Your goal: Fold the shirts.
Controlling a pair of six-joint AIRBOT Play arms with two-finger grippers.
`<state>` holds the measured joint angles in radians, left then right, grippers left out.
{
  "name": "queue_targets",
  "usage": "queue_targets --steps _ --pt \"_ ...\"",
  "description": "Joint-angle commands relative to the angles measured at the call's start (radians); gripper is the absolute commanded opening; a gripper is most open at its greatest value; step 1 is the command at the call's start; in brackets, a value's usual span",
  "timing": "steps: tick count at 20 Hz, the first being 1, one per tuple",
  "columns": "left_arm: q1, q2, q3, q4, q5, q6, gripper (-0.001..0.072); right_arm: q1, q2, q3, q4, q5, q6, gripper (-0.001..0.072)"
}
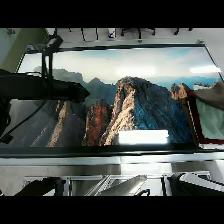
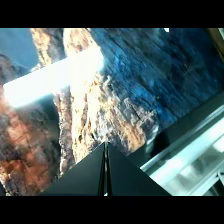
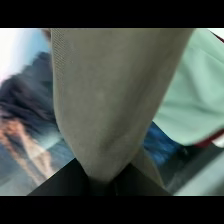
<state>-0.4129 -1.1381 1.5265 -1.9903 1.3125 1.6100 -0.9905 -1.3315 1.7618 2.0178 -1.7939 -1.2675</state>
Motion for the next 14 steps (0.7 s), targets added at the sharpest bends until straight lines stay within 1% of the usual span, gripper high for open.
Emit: queue_targets --steps 1,3,4,5,6,7,8,9,10,12,13,14 --pt "-0.08 -0.022 0.0 0.001 0.015 0.017 0.0011 -0.003 0.097 -0.253 -0.168 0.011 0.026 0.0028" --pt "-0.108 -0.022 0.0 0.0 0.015 0.017 0.0011 -0.004 0.125 -0.394 -0.195 0.038 0.018 0.0038" --pt "-0.118 -0.021 0.0 0.0 0.015 0.017 0.0011 -0.004 0.13 -0.442 -0.219 0.031 0.013 0.0079" --pt "-0.126 -0.021 0.0 0.0 0.015 0.017 0.0011 -0.004 0.129 -0.465 -0.236 0.01 0.002 0.036" --pt "-0.129 -0.021 0.0 0.0 0.015 0.017 0.0011 -0.004 0.127 -0.469 -0.243 -0.013 -0.027 0.072" --pt "-0.134 -0.021 0.0 0.0 0.015 0.017 0.0011 -0.004 0.128 -0.464 -0.243 -0.034 -0.045 0.0701" --pt "-0.133 -0.021 0.0 0.0 0.015 0.017 0.0011 -0.004 0.128 -0.449 -0.238 -0.054 -0.043 0.0701" --pt "-0.133 -0.021 0.0 0.0 0.015 0.016 0.0011 -0.004 0.13 -0.426 -0.198 -0.053 -0.041 0.0701" --pt "-0.132 -0.021 0.0 0.0 0.015 0.017 0.0011 -0.004 0.13 -0.398 -0.131 -0.053 -0.04 0.0701" --pt "-0.133 -0.021 0.0 0.0 0.01 0.016 0.0011 0.0 0.13 -0.34 0.049 -0.031 -0.027 0.0701" --pt "-0.132 -0.021 0.0 0.0 -0.005 0.016 0.0011 0.012 0.13 -0.325 0.156 -0.003 -0.027 0.0677" --pt "-0.132 -0.021 0.0 0.0 -0.02 0.016 0.0011 0.032 0.135 -0.325 0.24 0.03 -0.033 0.05"
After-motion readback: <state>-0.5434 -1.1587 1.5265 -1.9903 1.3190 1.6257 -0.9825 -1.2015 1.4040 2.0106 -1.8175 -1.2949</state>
